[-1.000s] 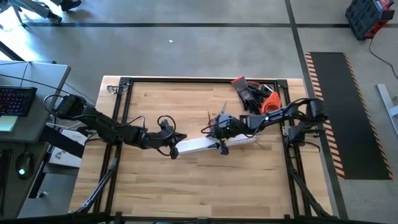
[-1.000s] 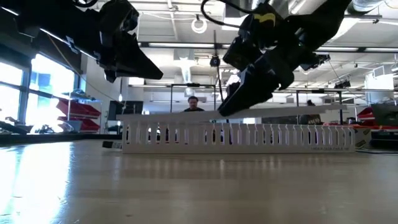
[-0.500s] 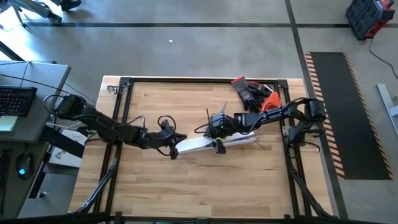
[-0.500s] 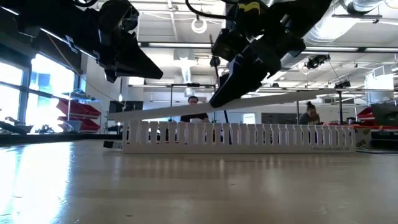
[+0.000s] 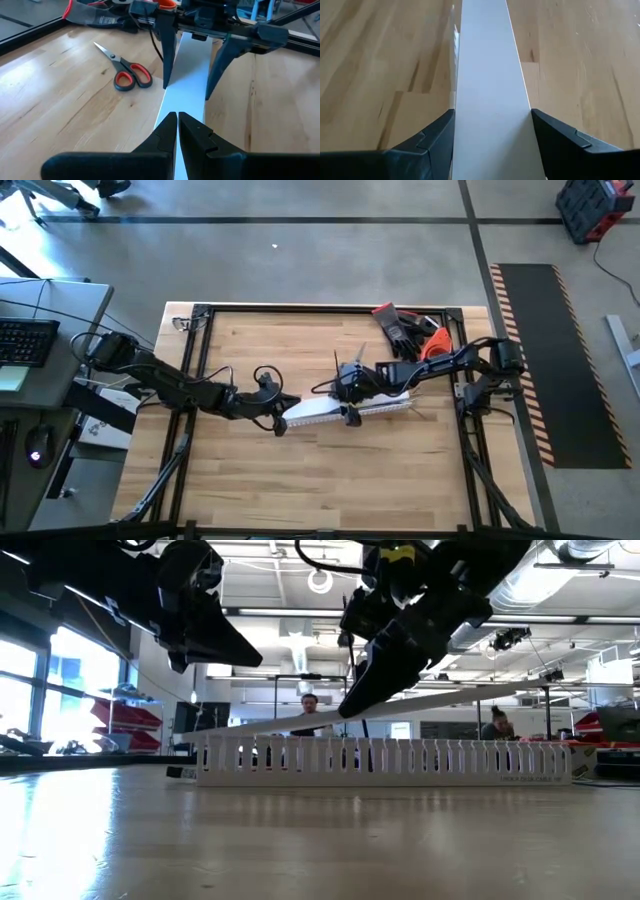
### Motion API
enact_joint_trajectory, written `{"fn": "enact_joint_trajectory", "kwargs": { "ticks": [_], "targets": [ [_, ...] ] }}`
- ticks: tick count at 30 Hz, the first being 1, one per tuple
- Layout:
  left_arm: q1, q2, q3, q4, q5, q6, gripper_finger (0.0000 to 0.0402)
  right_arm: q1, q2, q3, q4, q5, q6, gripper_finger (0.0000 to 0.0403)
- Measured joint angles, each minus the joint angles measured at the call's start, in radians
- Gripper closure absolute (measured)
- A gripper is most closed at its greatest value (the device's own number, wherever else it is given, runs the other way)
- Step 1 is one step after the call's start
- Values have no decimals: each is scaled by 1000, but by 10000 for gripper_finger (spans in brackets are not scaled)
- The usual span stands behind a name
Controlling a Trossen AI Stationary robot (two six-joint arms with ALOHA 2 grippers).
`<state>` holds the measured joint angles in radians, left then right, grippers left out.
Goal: Ziptie cables
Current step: Close the white cable duct
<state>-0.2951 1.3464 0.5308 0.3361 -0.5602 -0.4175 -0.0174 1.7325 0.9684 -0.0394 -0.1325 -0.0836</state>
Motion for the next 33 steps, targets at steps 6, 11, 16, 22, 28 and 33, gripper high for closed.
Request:
{"fn": "enact_joint_trajectory", "kwargs": {
  "ticks": [6,11,16,22,28,33],
  "targets": [
    [0,0,0,4,0,-1,402,0,-26,0,-2,-9,-3,191],
    [0,0,0,4,0,-1,402,1,-42,2,-36,-34,1,191],
    [0,0,0,-2,0,-18,402,8,-28,0,-55,-26,1,191],
    [0,0,0,-3,0,-22,402,18,-27,0,-47,1,-8,191],
    [0,0,0,-10,18,-27,402,18,-65,0,-46,1,-14,191],
    [0,0,0,-9,28,-35,402,18,-88,0,-78,-32,-22,191]
  ]
}}
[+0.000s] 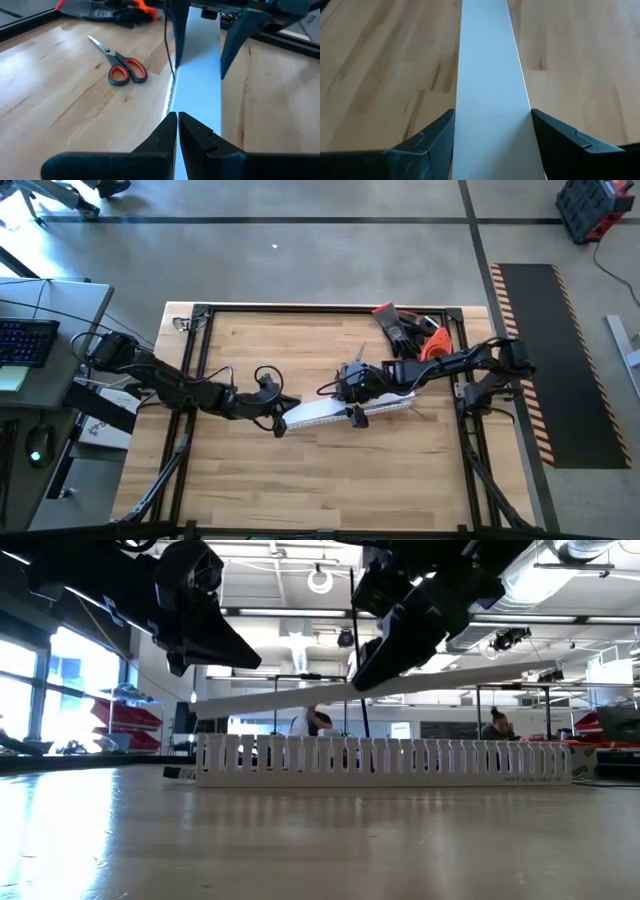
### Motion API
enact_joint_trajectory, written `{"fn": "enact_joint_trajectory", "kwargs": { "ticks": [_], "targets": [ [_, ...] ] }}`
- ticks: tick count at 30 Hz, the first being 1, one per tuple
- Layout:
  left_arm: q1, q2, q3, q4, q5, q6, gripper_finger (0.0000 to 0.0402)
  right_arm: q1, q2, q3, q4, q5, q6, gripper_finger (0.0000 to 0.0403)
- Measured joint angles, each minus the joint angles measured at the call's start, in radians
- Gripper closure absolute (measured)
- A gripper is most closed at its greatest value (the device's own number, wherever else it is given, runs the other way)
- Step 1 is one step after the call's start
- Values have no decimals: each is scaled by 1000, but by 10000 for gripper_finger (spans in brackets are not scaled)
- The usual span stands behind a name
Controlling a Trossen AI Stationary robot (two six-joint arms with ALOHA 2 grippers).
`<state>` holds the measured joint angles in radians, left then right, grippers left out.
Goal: Ziptie cables
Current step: Close the white cable duct
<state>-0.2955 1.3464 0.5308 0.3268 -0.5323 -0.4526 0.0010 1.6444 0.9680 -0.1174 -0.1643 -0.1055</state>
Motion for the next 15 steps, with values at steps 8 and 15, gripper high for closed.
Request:
{"fn": "enact_joint_trajectory", "kwargs": {
  "ticks": [8,15],
  "targets": [
    [0,0,0,-12,0,-10,402,13,59,0,7,3,1,191],
    [0,0,0,-15,0,-18,402,13,60,0,10,39,-5,191]
  ]
}}
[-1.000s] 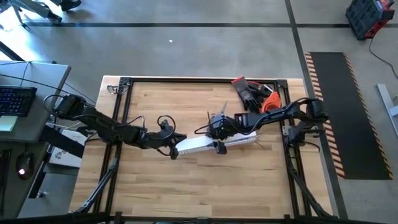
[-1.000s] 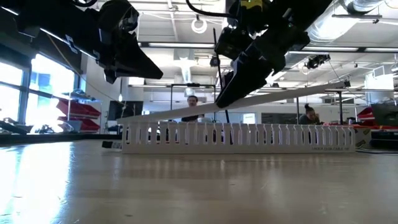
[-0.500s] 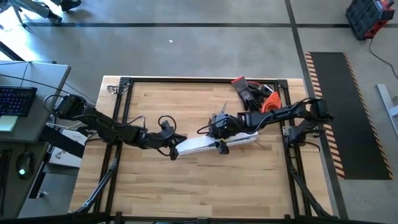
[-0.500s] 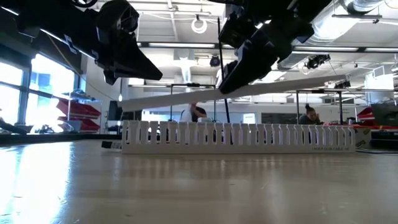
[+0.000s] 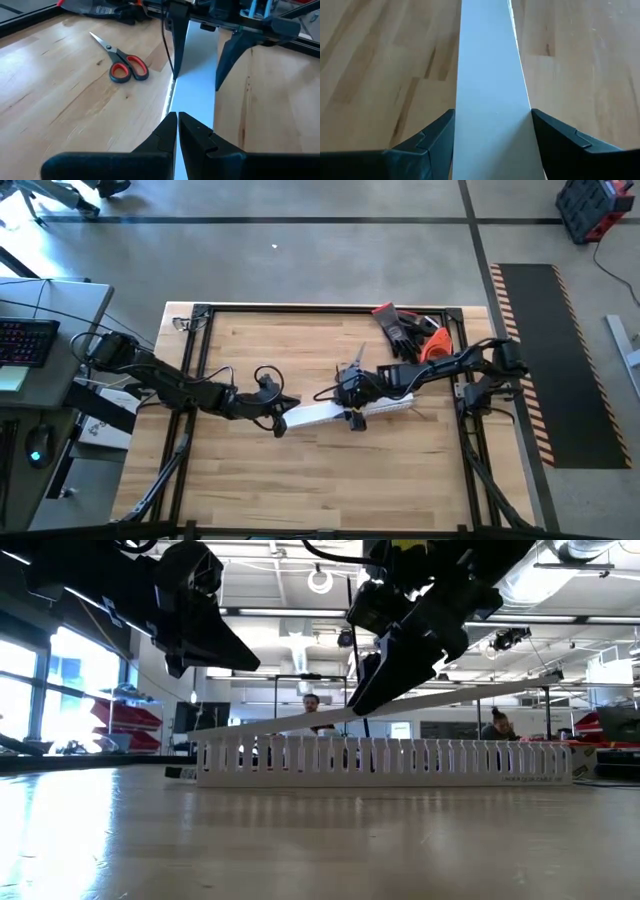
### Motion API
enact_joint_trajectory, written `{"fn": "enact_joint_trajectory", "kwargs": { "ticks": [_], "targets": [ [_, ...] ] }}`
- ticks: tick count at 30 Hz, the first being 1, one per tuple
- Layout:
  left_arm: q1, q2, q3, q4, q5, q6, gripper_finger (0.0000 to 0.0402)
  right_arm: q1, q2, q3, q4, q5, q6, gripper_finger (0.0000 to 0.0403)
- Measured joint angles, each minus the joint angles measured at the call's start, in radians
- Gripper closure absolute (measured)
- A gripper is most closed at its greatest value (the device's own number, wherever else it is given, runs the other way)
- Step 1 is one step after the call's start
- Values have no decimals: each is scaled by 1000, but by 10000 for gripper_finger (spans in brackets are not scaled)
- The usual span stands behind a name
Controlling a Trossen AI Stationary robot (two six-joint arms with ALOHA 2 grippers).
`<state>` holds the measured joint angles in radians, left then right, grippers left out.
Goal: Ziptie cables
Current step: Close the white cable duct
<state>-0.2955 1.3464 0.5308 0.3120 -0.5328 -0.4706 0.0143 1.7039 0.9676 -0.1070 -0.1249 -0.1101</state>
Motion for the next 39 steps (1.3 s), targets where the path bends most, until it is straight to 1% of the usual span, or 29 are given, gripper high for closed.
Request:
{"fn": "enact_joint_trajectory", "kwargs": {
  "ticks": [9,17,20,27,31,34,39],
  "targets": [
    [0,0,0,-1,0,0,402,0,-31,0,-7,3,1,191],
    [0,0,0,-2,-1,0,402,0,-21,0,-15,11,5,191],
    [0,0,0,-4,24,0,402,0,-21,0,-9,11,5,191],
    [0,2,0,-93,42,-52,402,0,-21,0,-9,11,5,191],
    [0,28,0,-90,61,-52,402,0,-21,0,-8,14,5,191],
    [0,72,1,-69,82,-52,402,0,-21,0,-9,28,6,191],
    [0,144,1,-20,85,-60,402,0,-20,0,-15,30,6,191]
  ]
}}
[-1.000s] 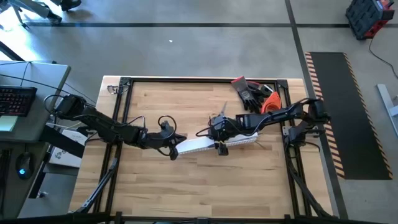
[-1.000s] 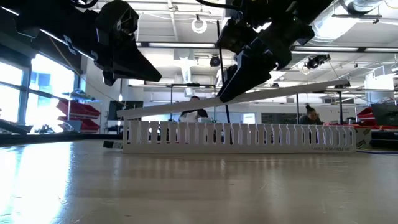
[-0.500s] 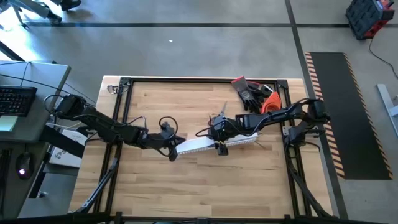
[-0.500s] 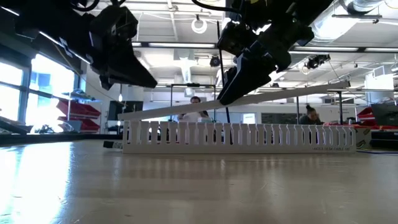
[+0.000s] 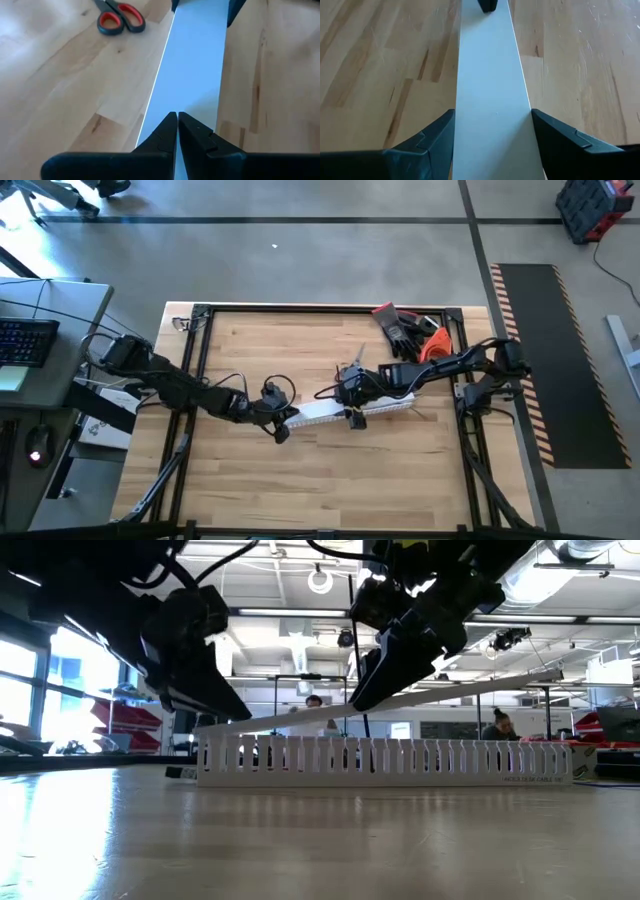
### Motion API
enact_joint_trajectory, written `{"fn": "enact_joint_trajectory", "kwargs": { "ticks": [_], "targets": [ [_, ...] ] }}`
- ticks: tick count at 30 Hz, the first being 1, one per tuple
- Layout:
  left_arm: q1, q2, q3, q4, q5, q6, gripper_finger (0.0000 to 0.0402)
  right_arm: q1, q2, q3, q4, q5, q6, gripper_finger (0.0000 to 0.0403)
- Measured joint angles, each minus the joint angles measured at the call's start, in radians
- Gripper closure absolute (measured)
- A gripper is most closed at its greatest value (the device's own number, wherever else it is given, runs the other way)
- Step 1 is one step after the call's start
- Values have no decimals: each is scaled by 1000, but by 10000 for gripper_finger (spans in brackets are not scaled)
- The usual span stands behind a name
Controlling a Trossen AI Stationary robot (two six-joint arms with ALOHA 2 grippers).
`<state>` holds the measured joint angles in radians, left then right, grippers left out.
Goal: Ziptie cables
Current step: Close the white cable duct
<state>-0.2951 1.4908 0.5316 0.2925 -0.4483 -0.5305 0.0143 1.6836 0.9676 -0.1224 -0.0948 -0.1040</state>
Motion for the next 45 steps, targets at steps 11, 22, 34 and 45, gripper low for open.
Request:
{"fn": "enact_joint_trajectory", "kwargs": {
  "ticks": [11,22,34,45],
  "targets": [
    [0,-3,0,14,7,-3,402,0,0,0,19,-18,-6,191],
    [0,-41,0,17,29,9,402,-1,0,0,22,-64,-9,192],
    [0,-31,0,19,27,10,402,-3,-3,0,35,-38,-27,192],
    [0,-31,0,26,20,11,402,-3,-1,0,10,-28,-7,192]
  ]
}}
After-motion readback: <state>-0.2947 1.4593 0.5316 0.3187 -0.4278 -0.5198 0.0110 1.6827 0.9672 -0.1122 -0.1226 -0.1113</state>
